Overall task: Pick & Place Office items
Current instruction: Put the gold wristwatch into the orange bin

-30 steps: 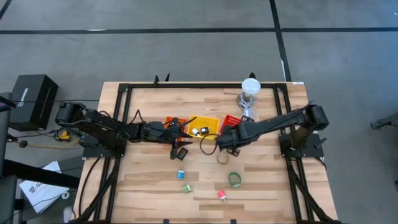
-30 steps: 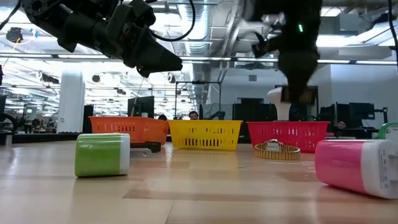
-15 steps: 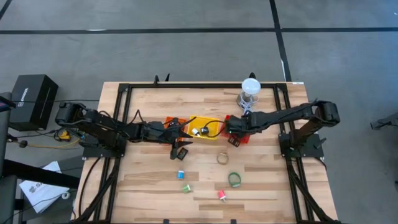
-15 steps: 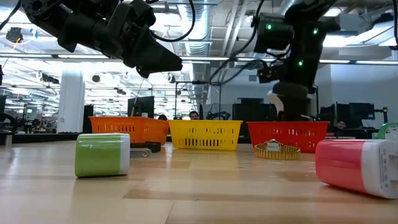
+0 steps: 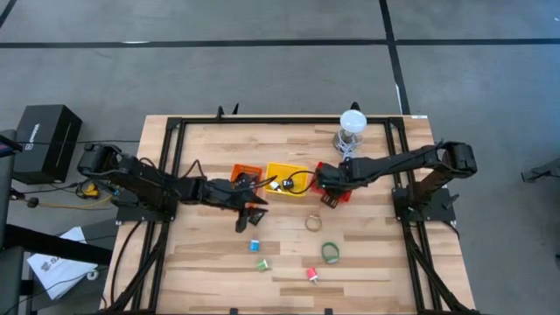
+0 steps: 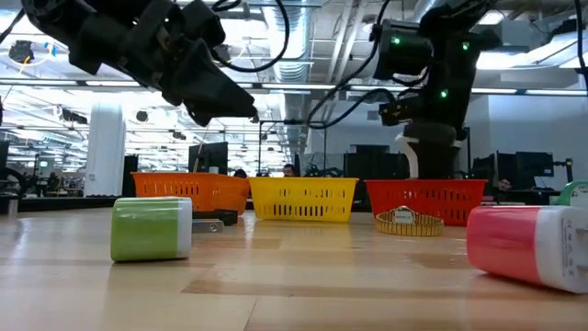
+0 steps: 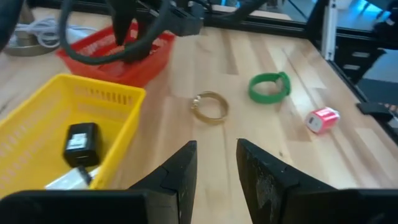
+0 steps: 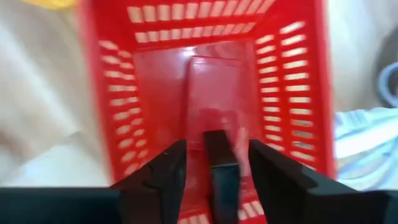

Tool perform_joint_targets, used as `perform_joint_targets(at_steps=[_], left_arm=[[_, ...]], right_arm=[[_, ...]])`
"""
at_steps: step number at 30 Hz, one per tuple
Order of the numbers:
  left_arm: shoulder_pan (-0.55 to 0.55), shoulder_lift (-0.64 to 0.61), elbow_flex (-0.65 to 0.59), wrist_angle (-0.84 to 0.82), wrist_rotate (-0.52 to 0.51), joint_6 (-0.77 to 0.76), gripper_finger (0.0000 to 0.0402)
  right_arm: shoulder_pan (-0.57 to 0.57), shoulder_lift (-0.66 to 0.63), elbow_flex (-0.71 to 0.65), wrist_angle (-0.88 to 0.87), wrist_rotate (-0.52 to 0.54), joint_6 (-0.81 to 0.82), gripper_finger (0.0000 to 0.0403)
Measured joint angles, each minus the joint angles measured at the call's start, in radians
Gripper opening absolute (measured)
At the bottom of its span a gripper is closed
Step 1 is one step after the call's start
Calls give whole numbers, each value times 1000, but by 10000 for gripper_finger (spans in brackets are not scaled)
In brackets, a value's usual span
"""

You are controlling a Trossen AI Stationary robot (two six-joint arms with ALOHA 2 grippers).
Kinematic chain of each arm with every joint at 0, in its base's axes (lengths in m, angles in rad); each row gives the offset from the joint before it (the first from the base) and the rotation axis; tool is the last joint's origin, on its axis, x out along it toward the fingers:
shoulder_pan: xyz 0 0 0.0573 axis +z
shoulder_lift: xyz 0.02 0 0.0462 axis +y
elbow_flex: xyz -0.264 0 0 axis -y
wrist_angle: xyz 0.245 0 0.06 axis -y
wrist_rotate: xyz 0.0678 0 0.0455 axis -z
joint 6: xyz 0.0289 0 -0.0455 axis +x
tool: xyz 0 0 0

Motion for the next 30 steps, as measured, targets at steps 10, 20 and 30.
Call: perform_joint_targets(at_steps=[10, 20, 30], left_arm=[[-85, 0, 0, 8, -3, -66, 108], [-128, 0, 0, 15, -3, -81, 108], [-128, 0, 0, 16, -3, -81, 108]], right_arm=[[44, 0, 136, -4, -138, -190, 180], [195, 20, 145, 66, -138, -80, 169], [326, 24, 136, 205, -134, -47, 168]])
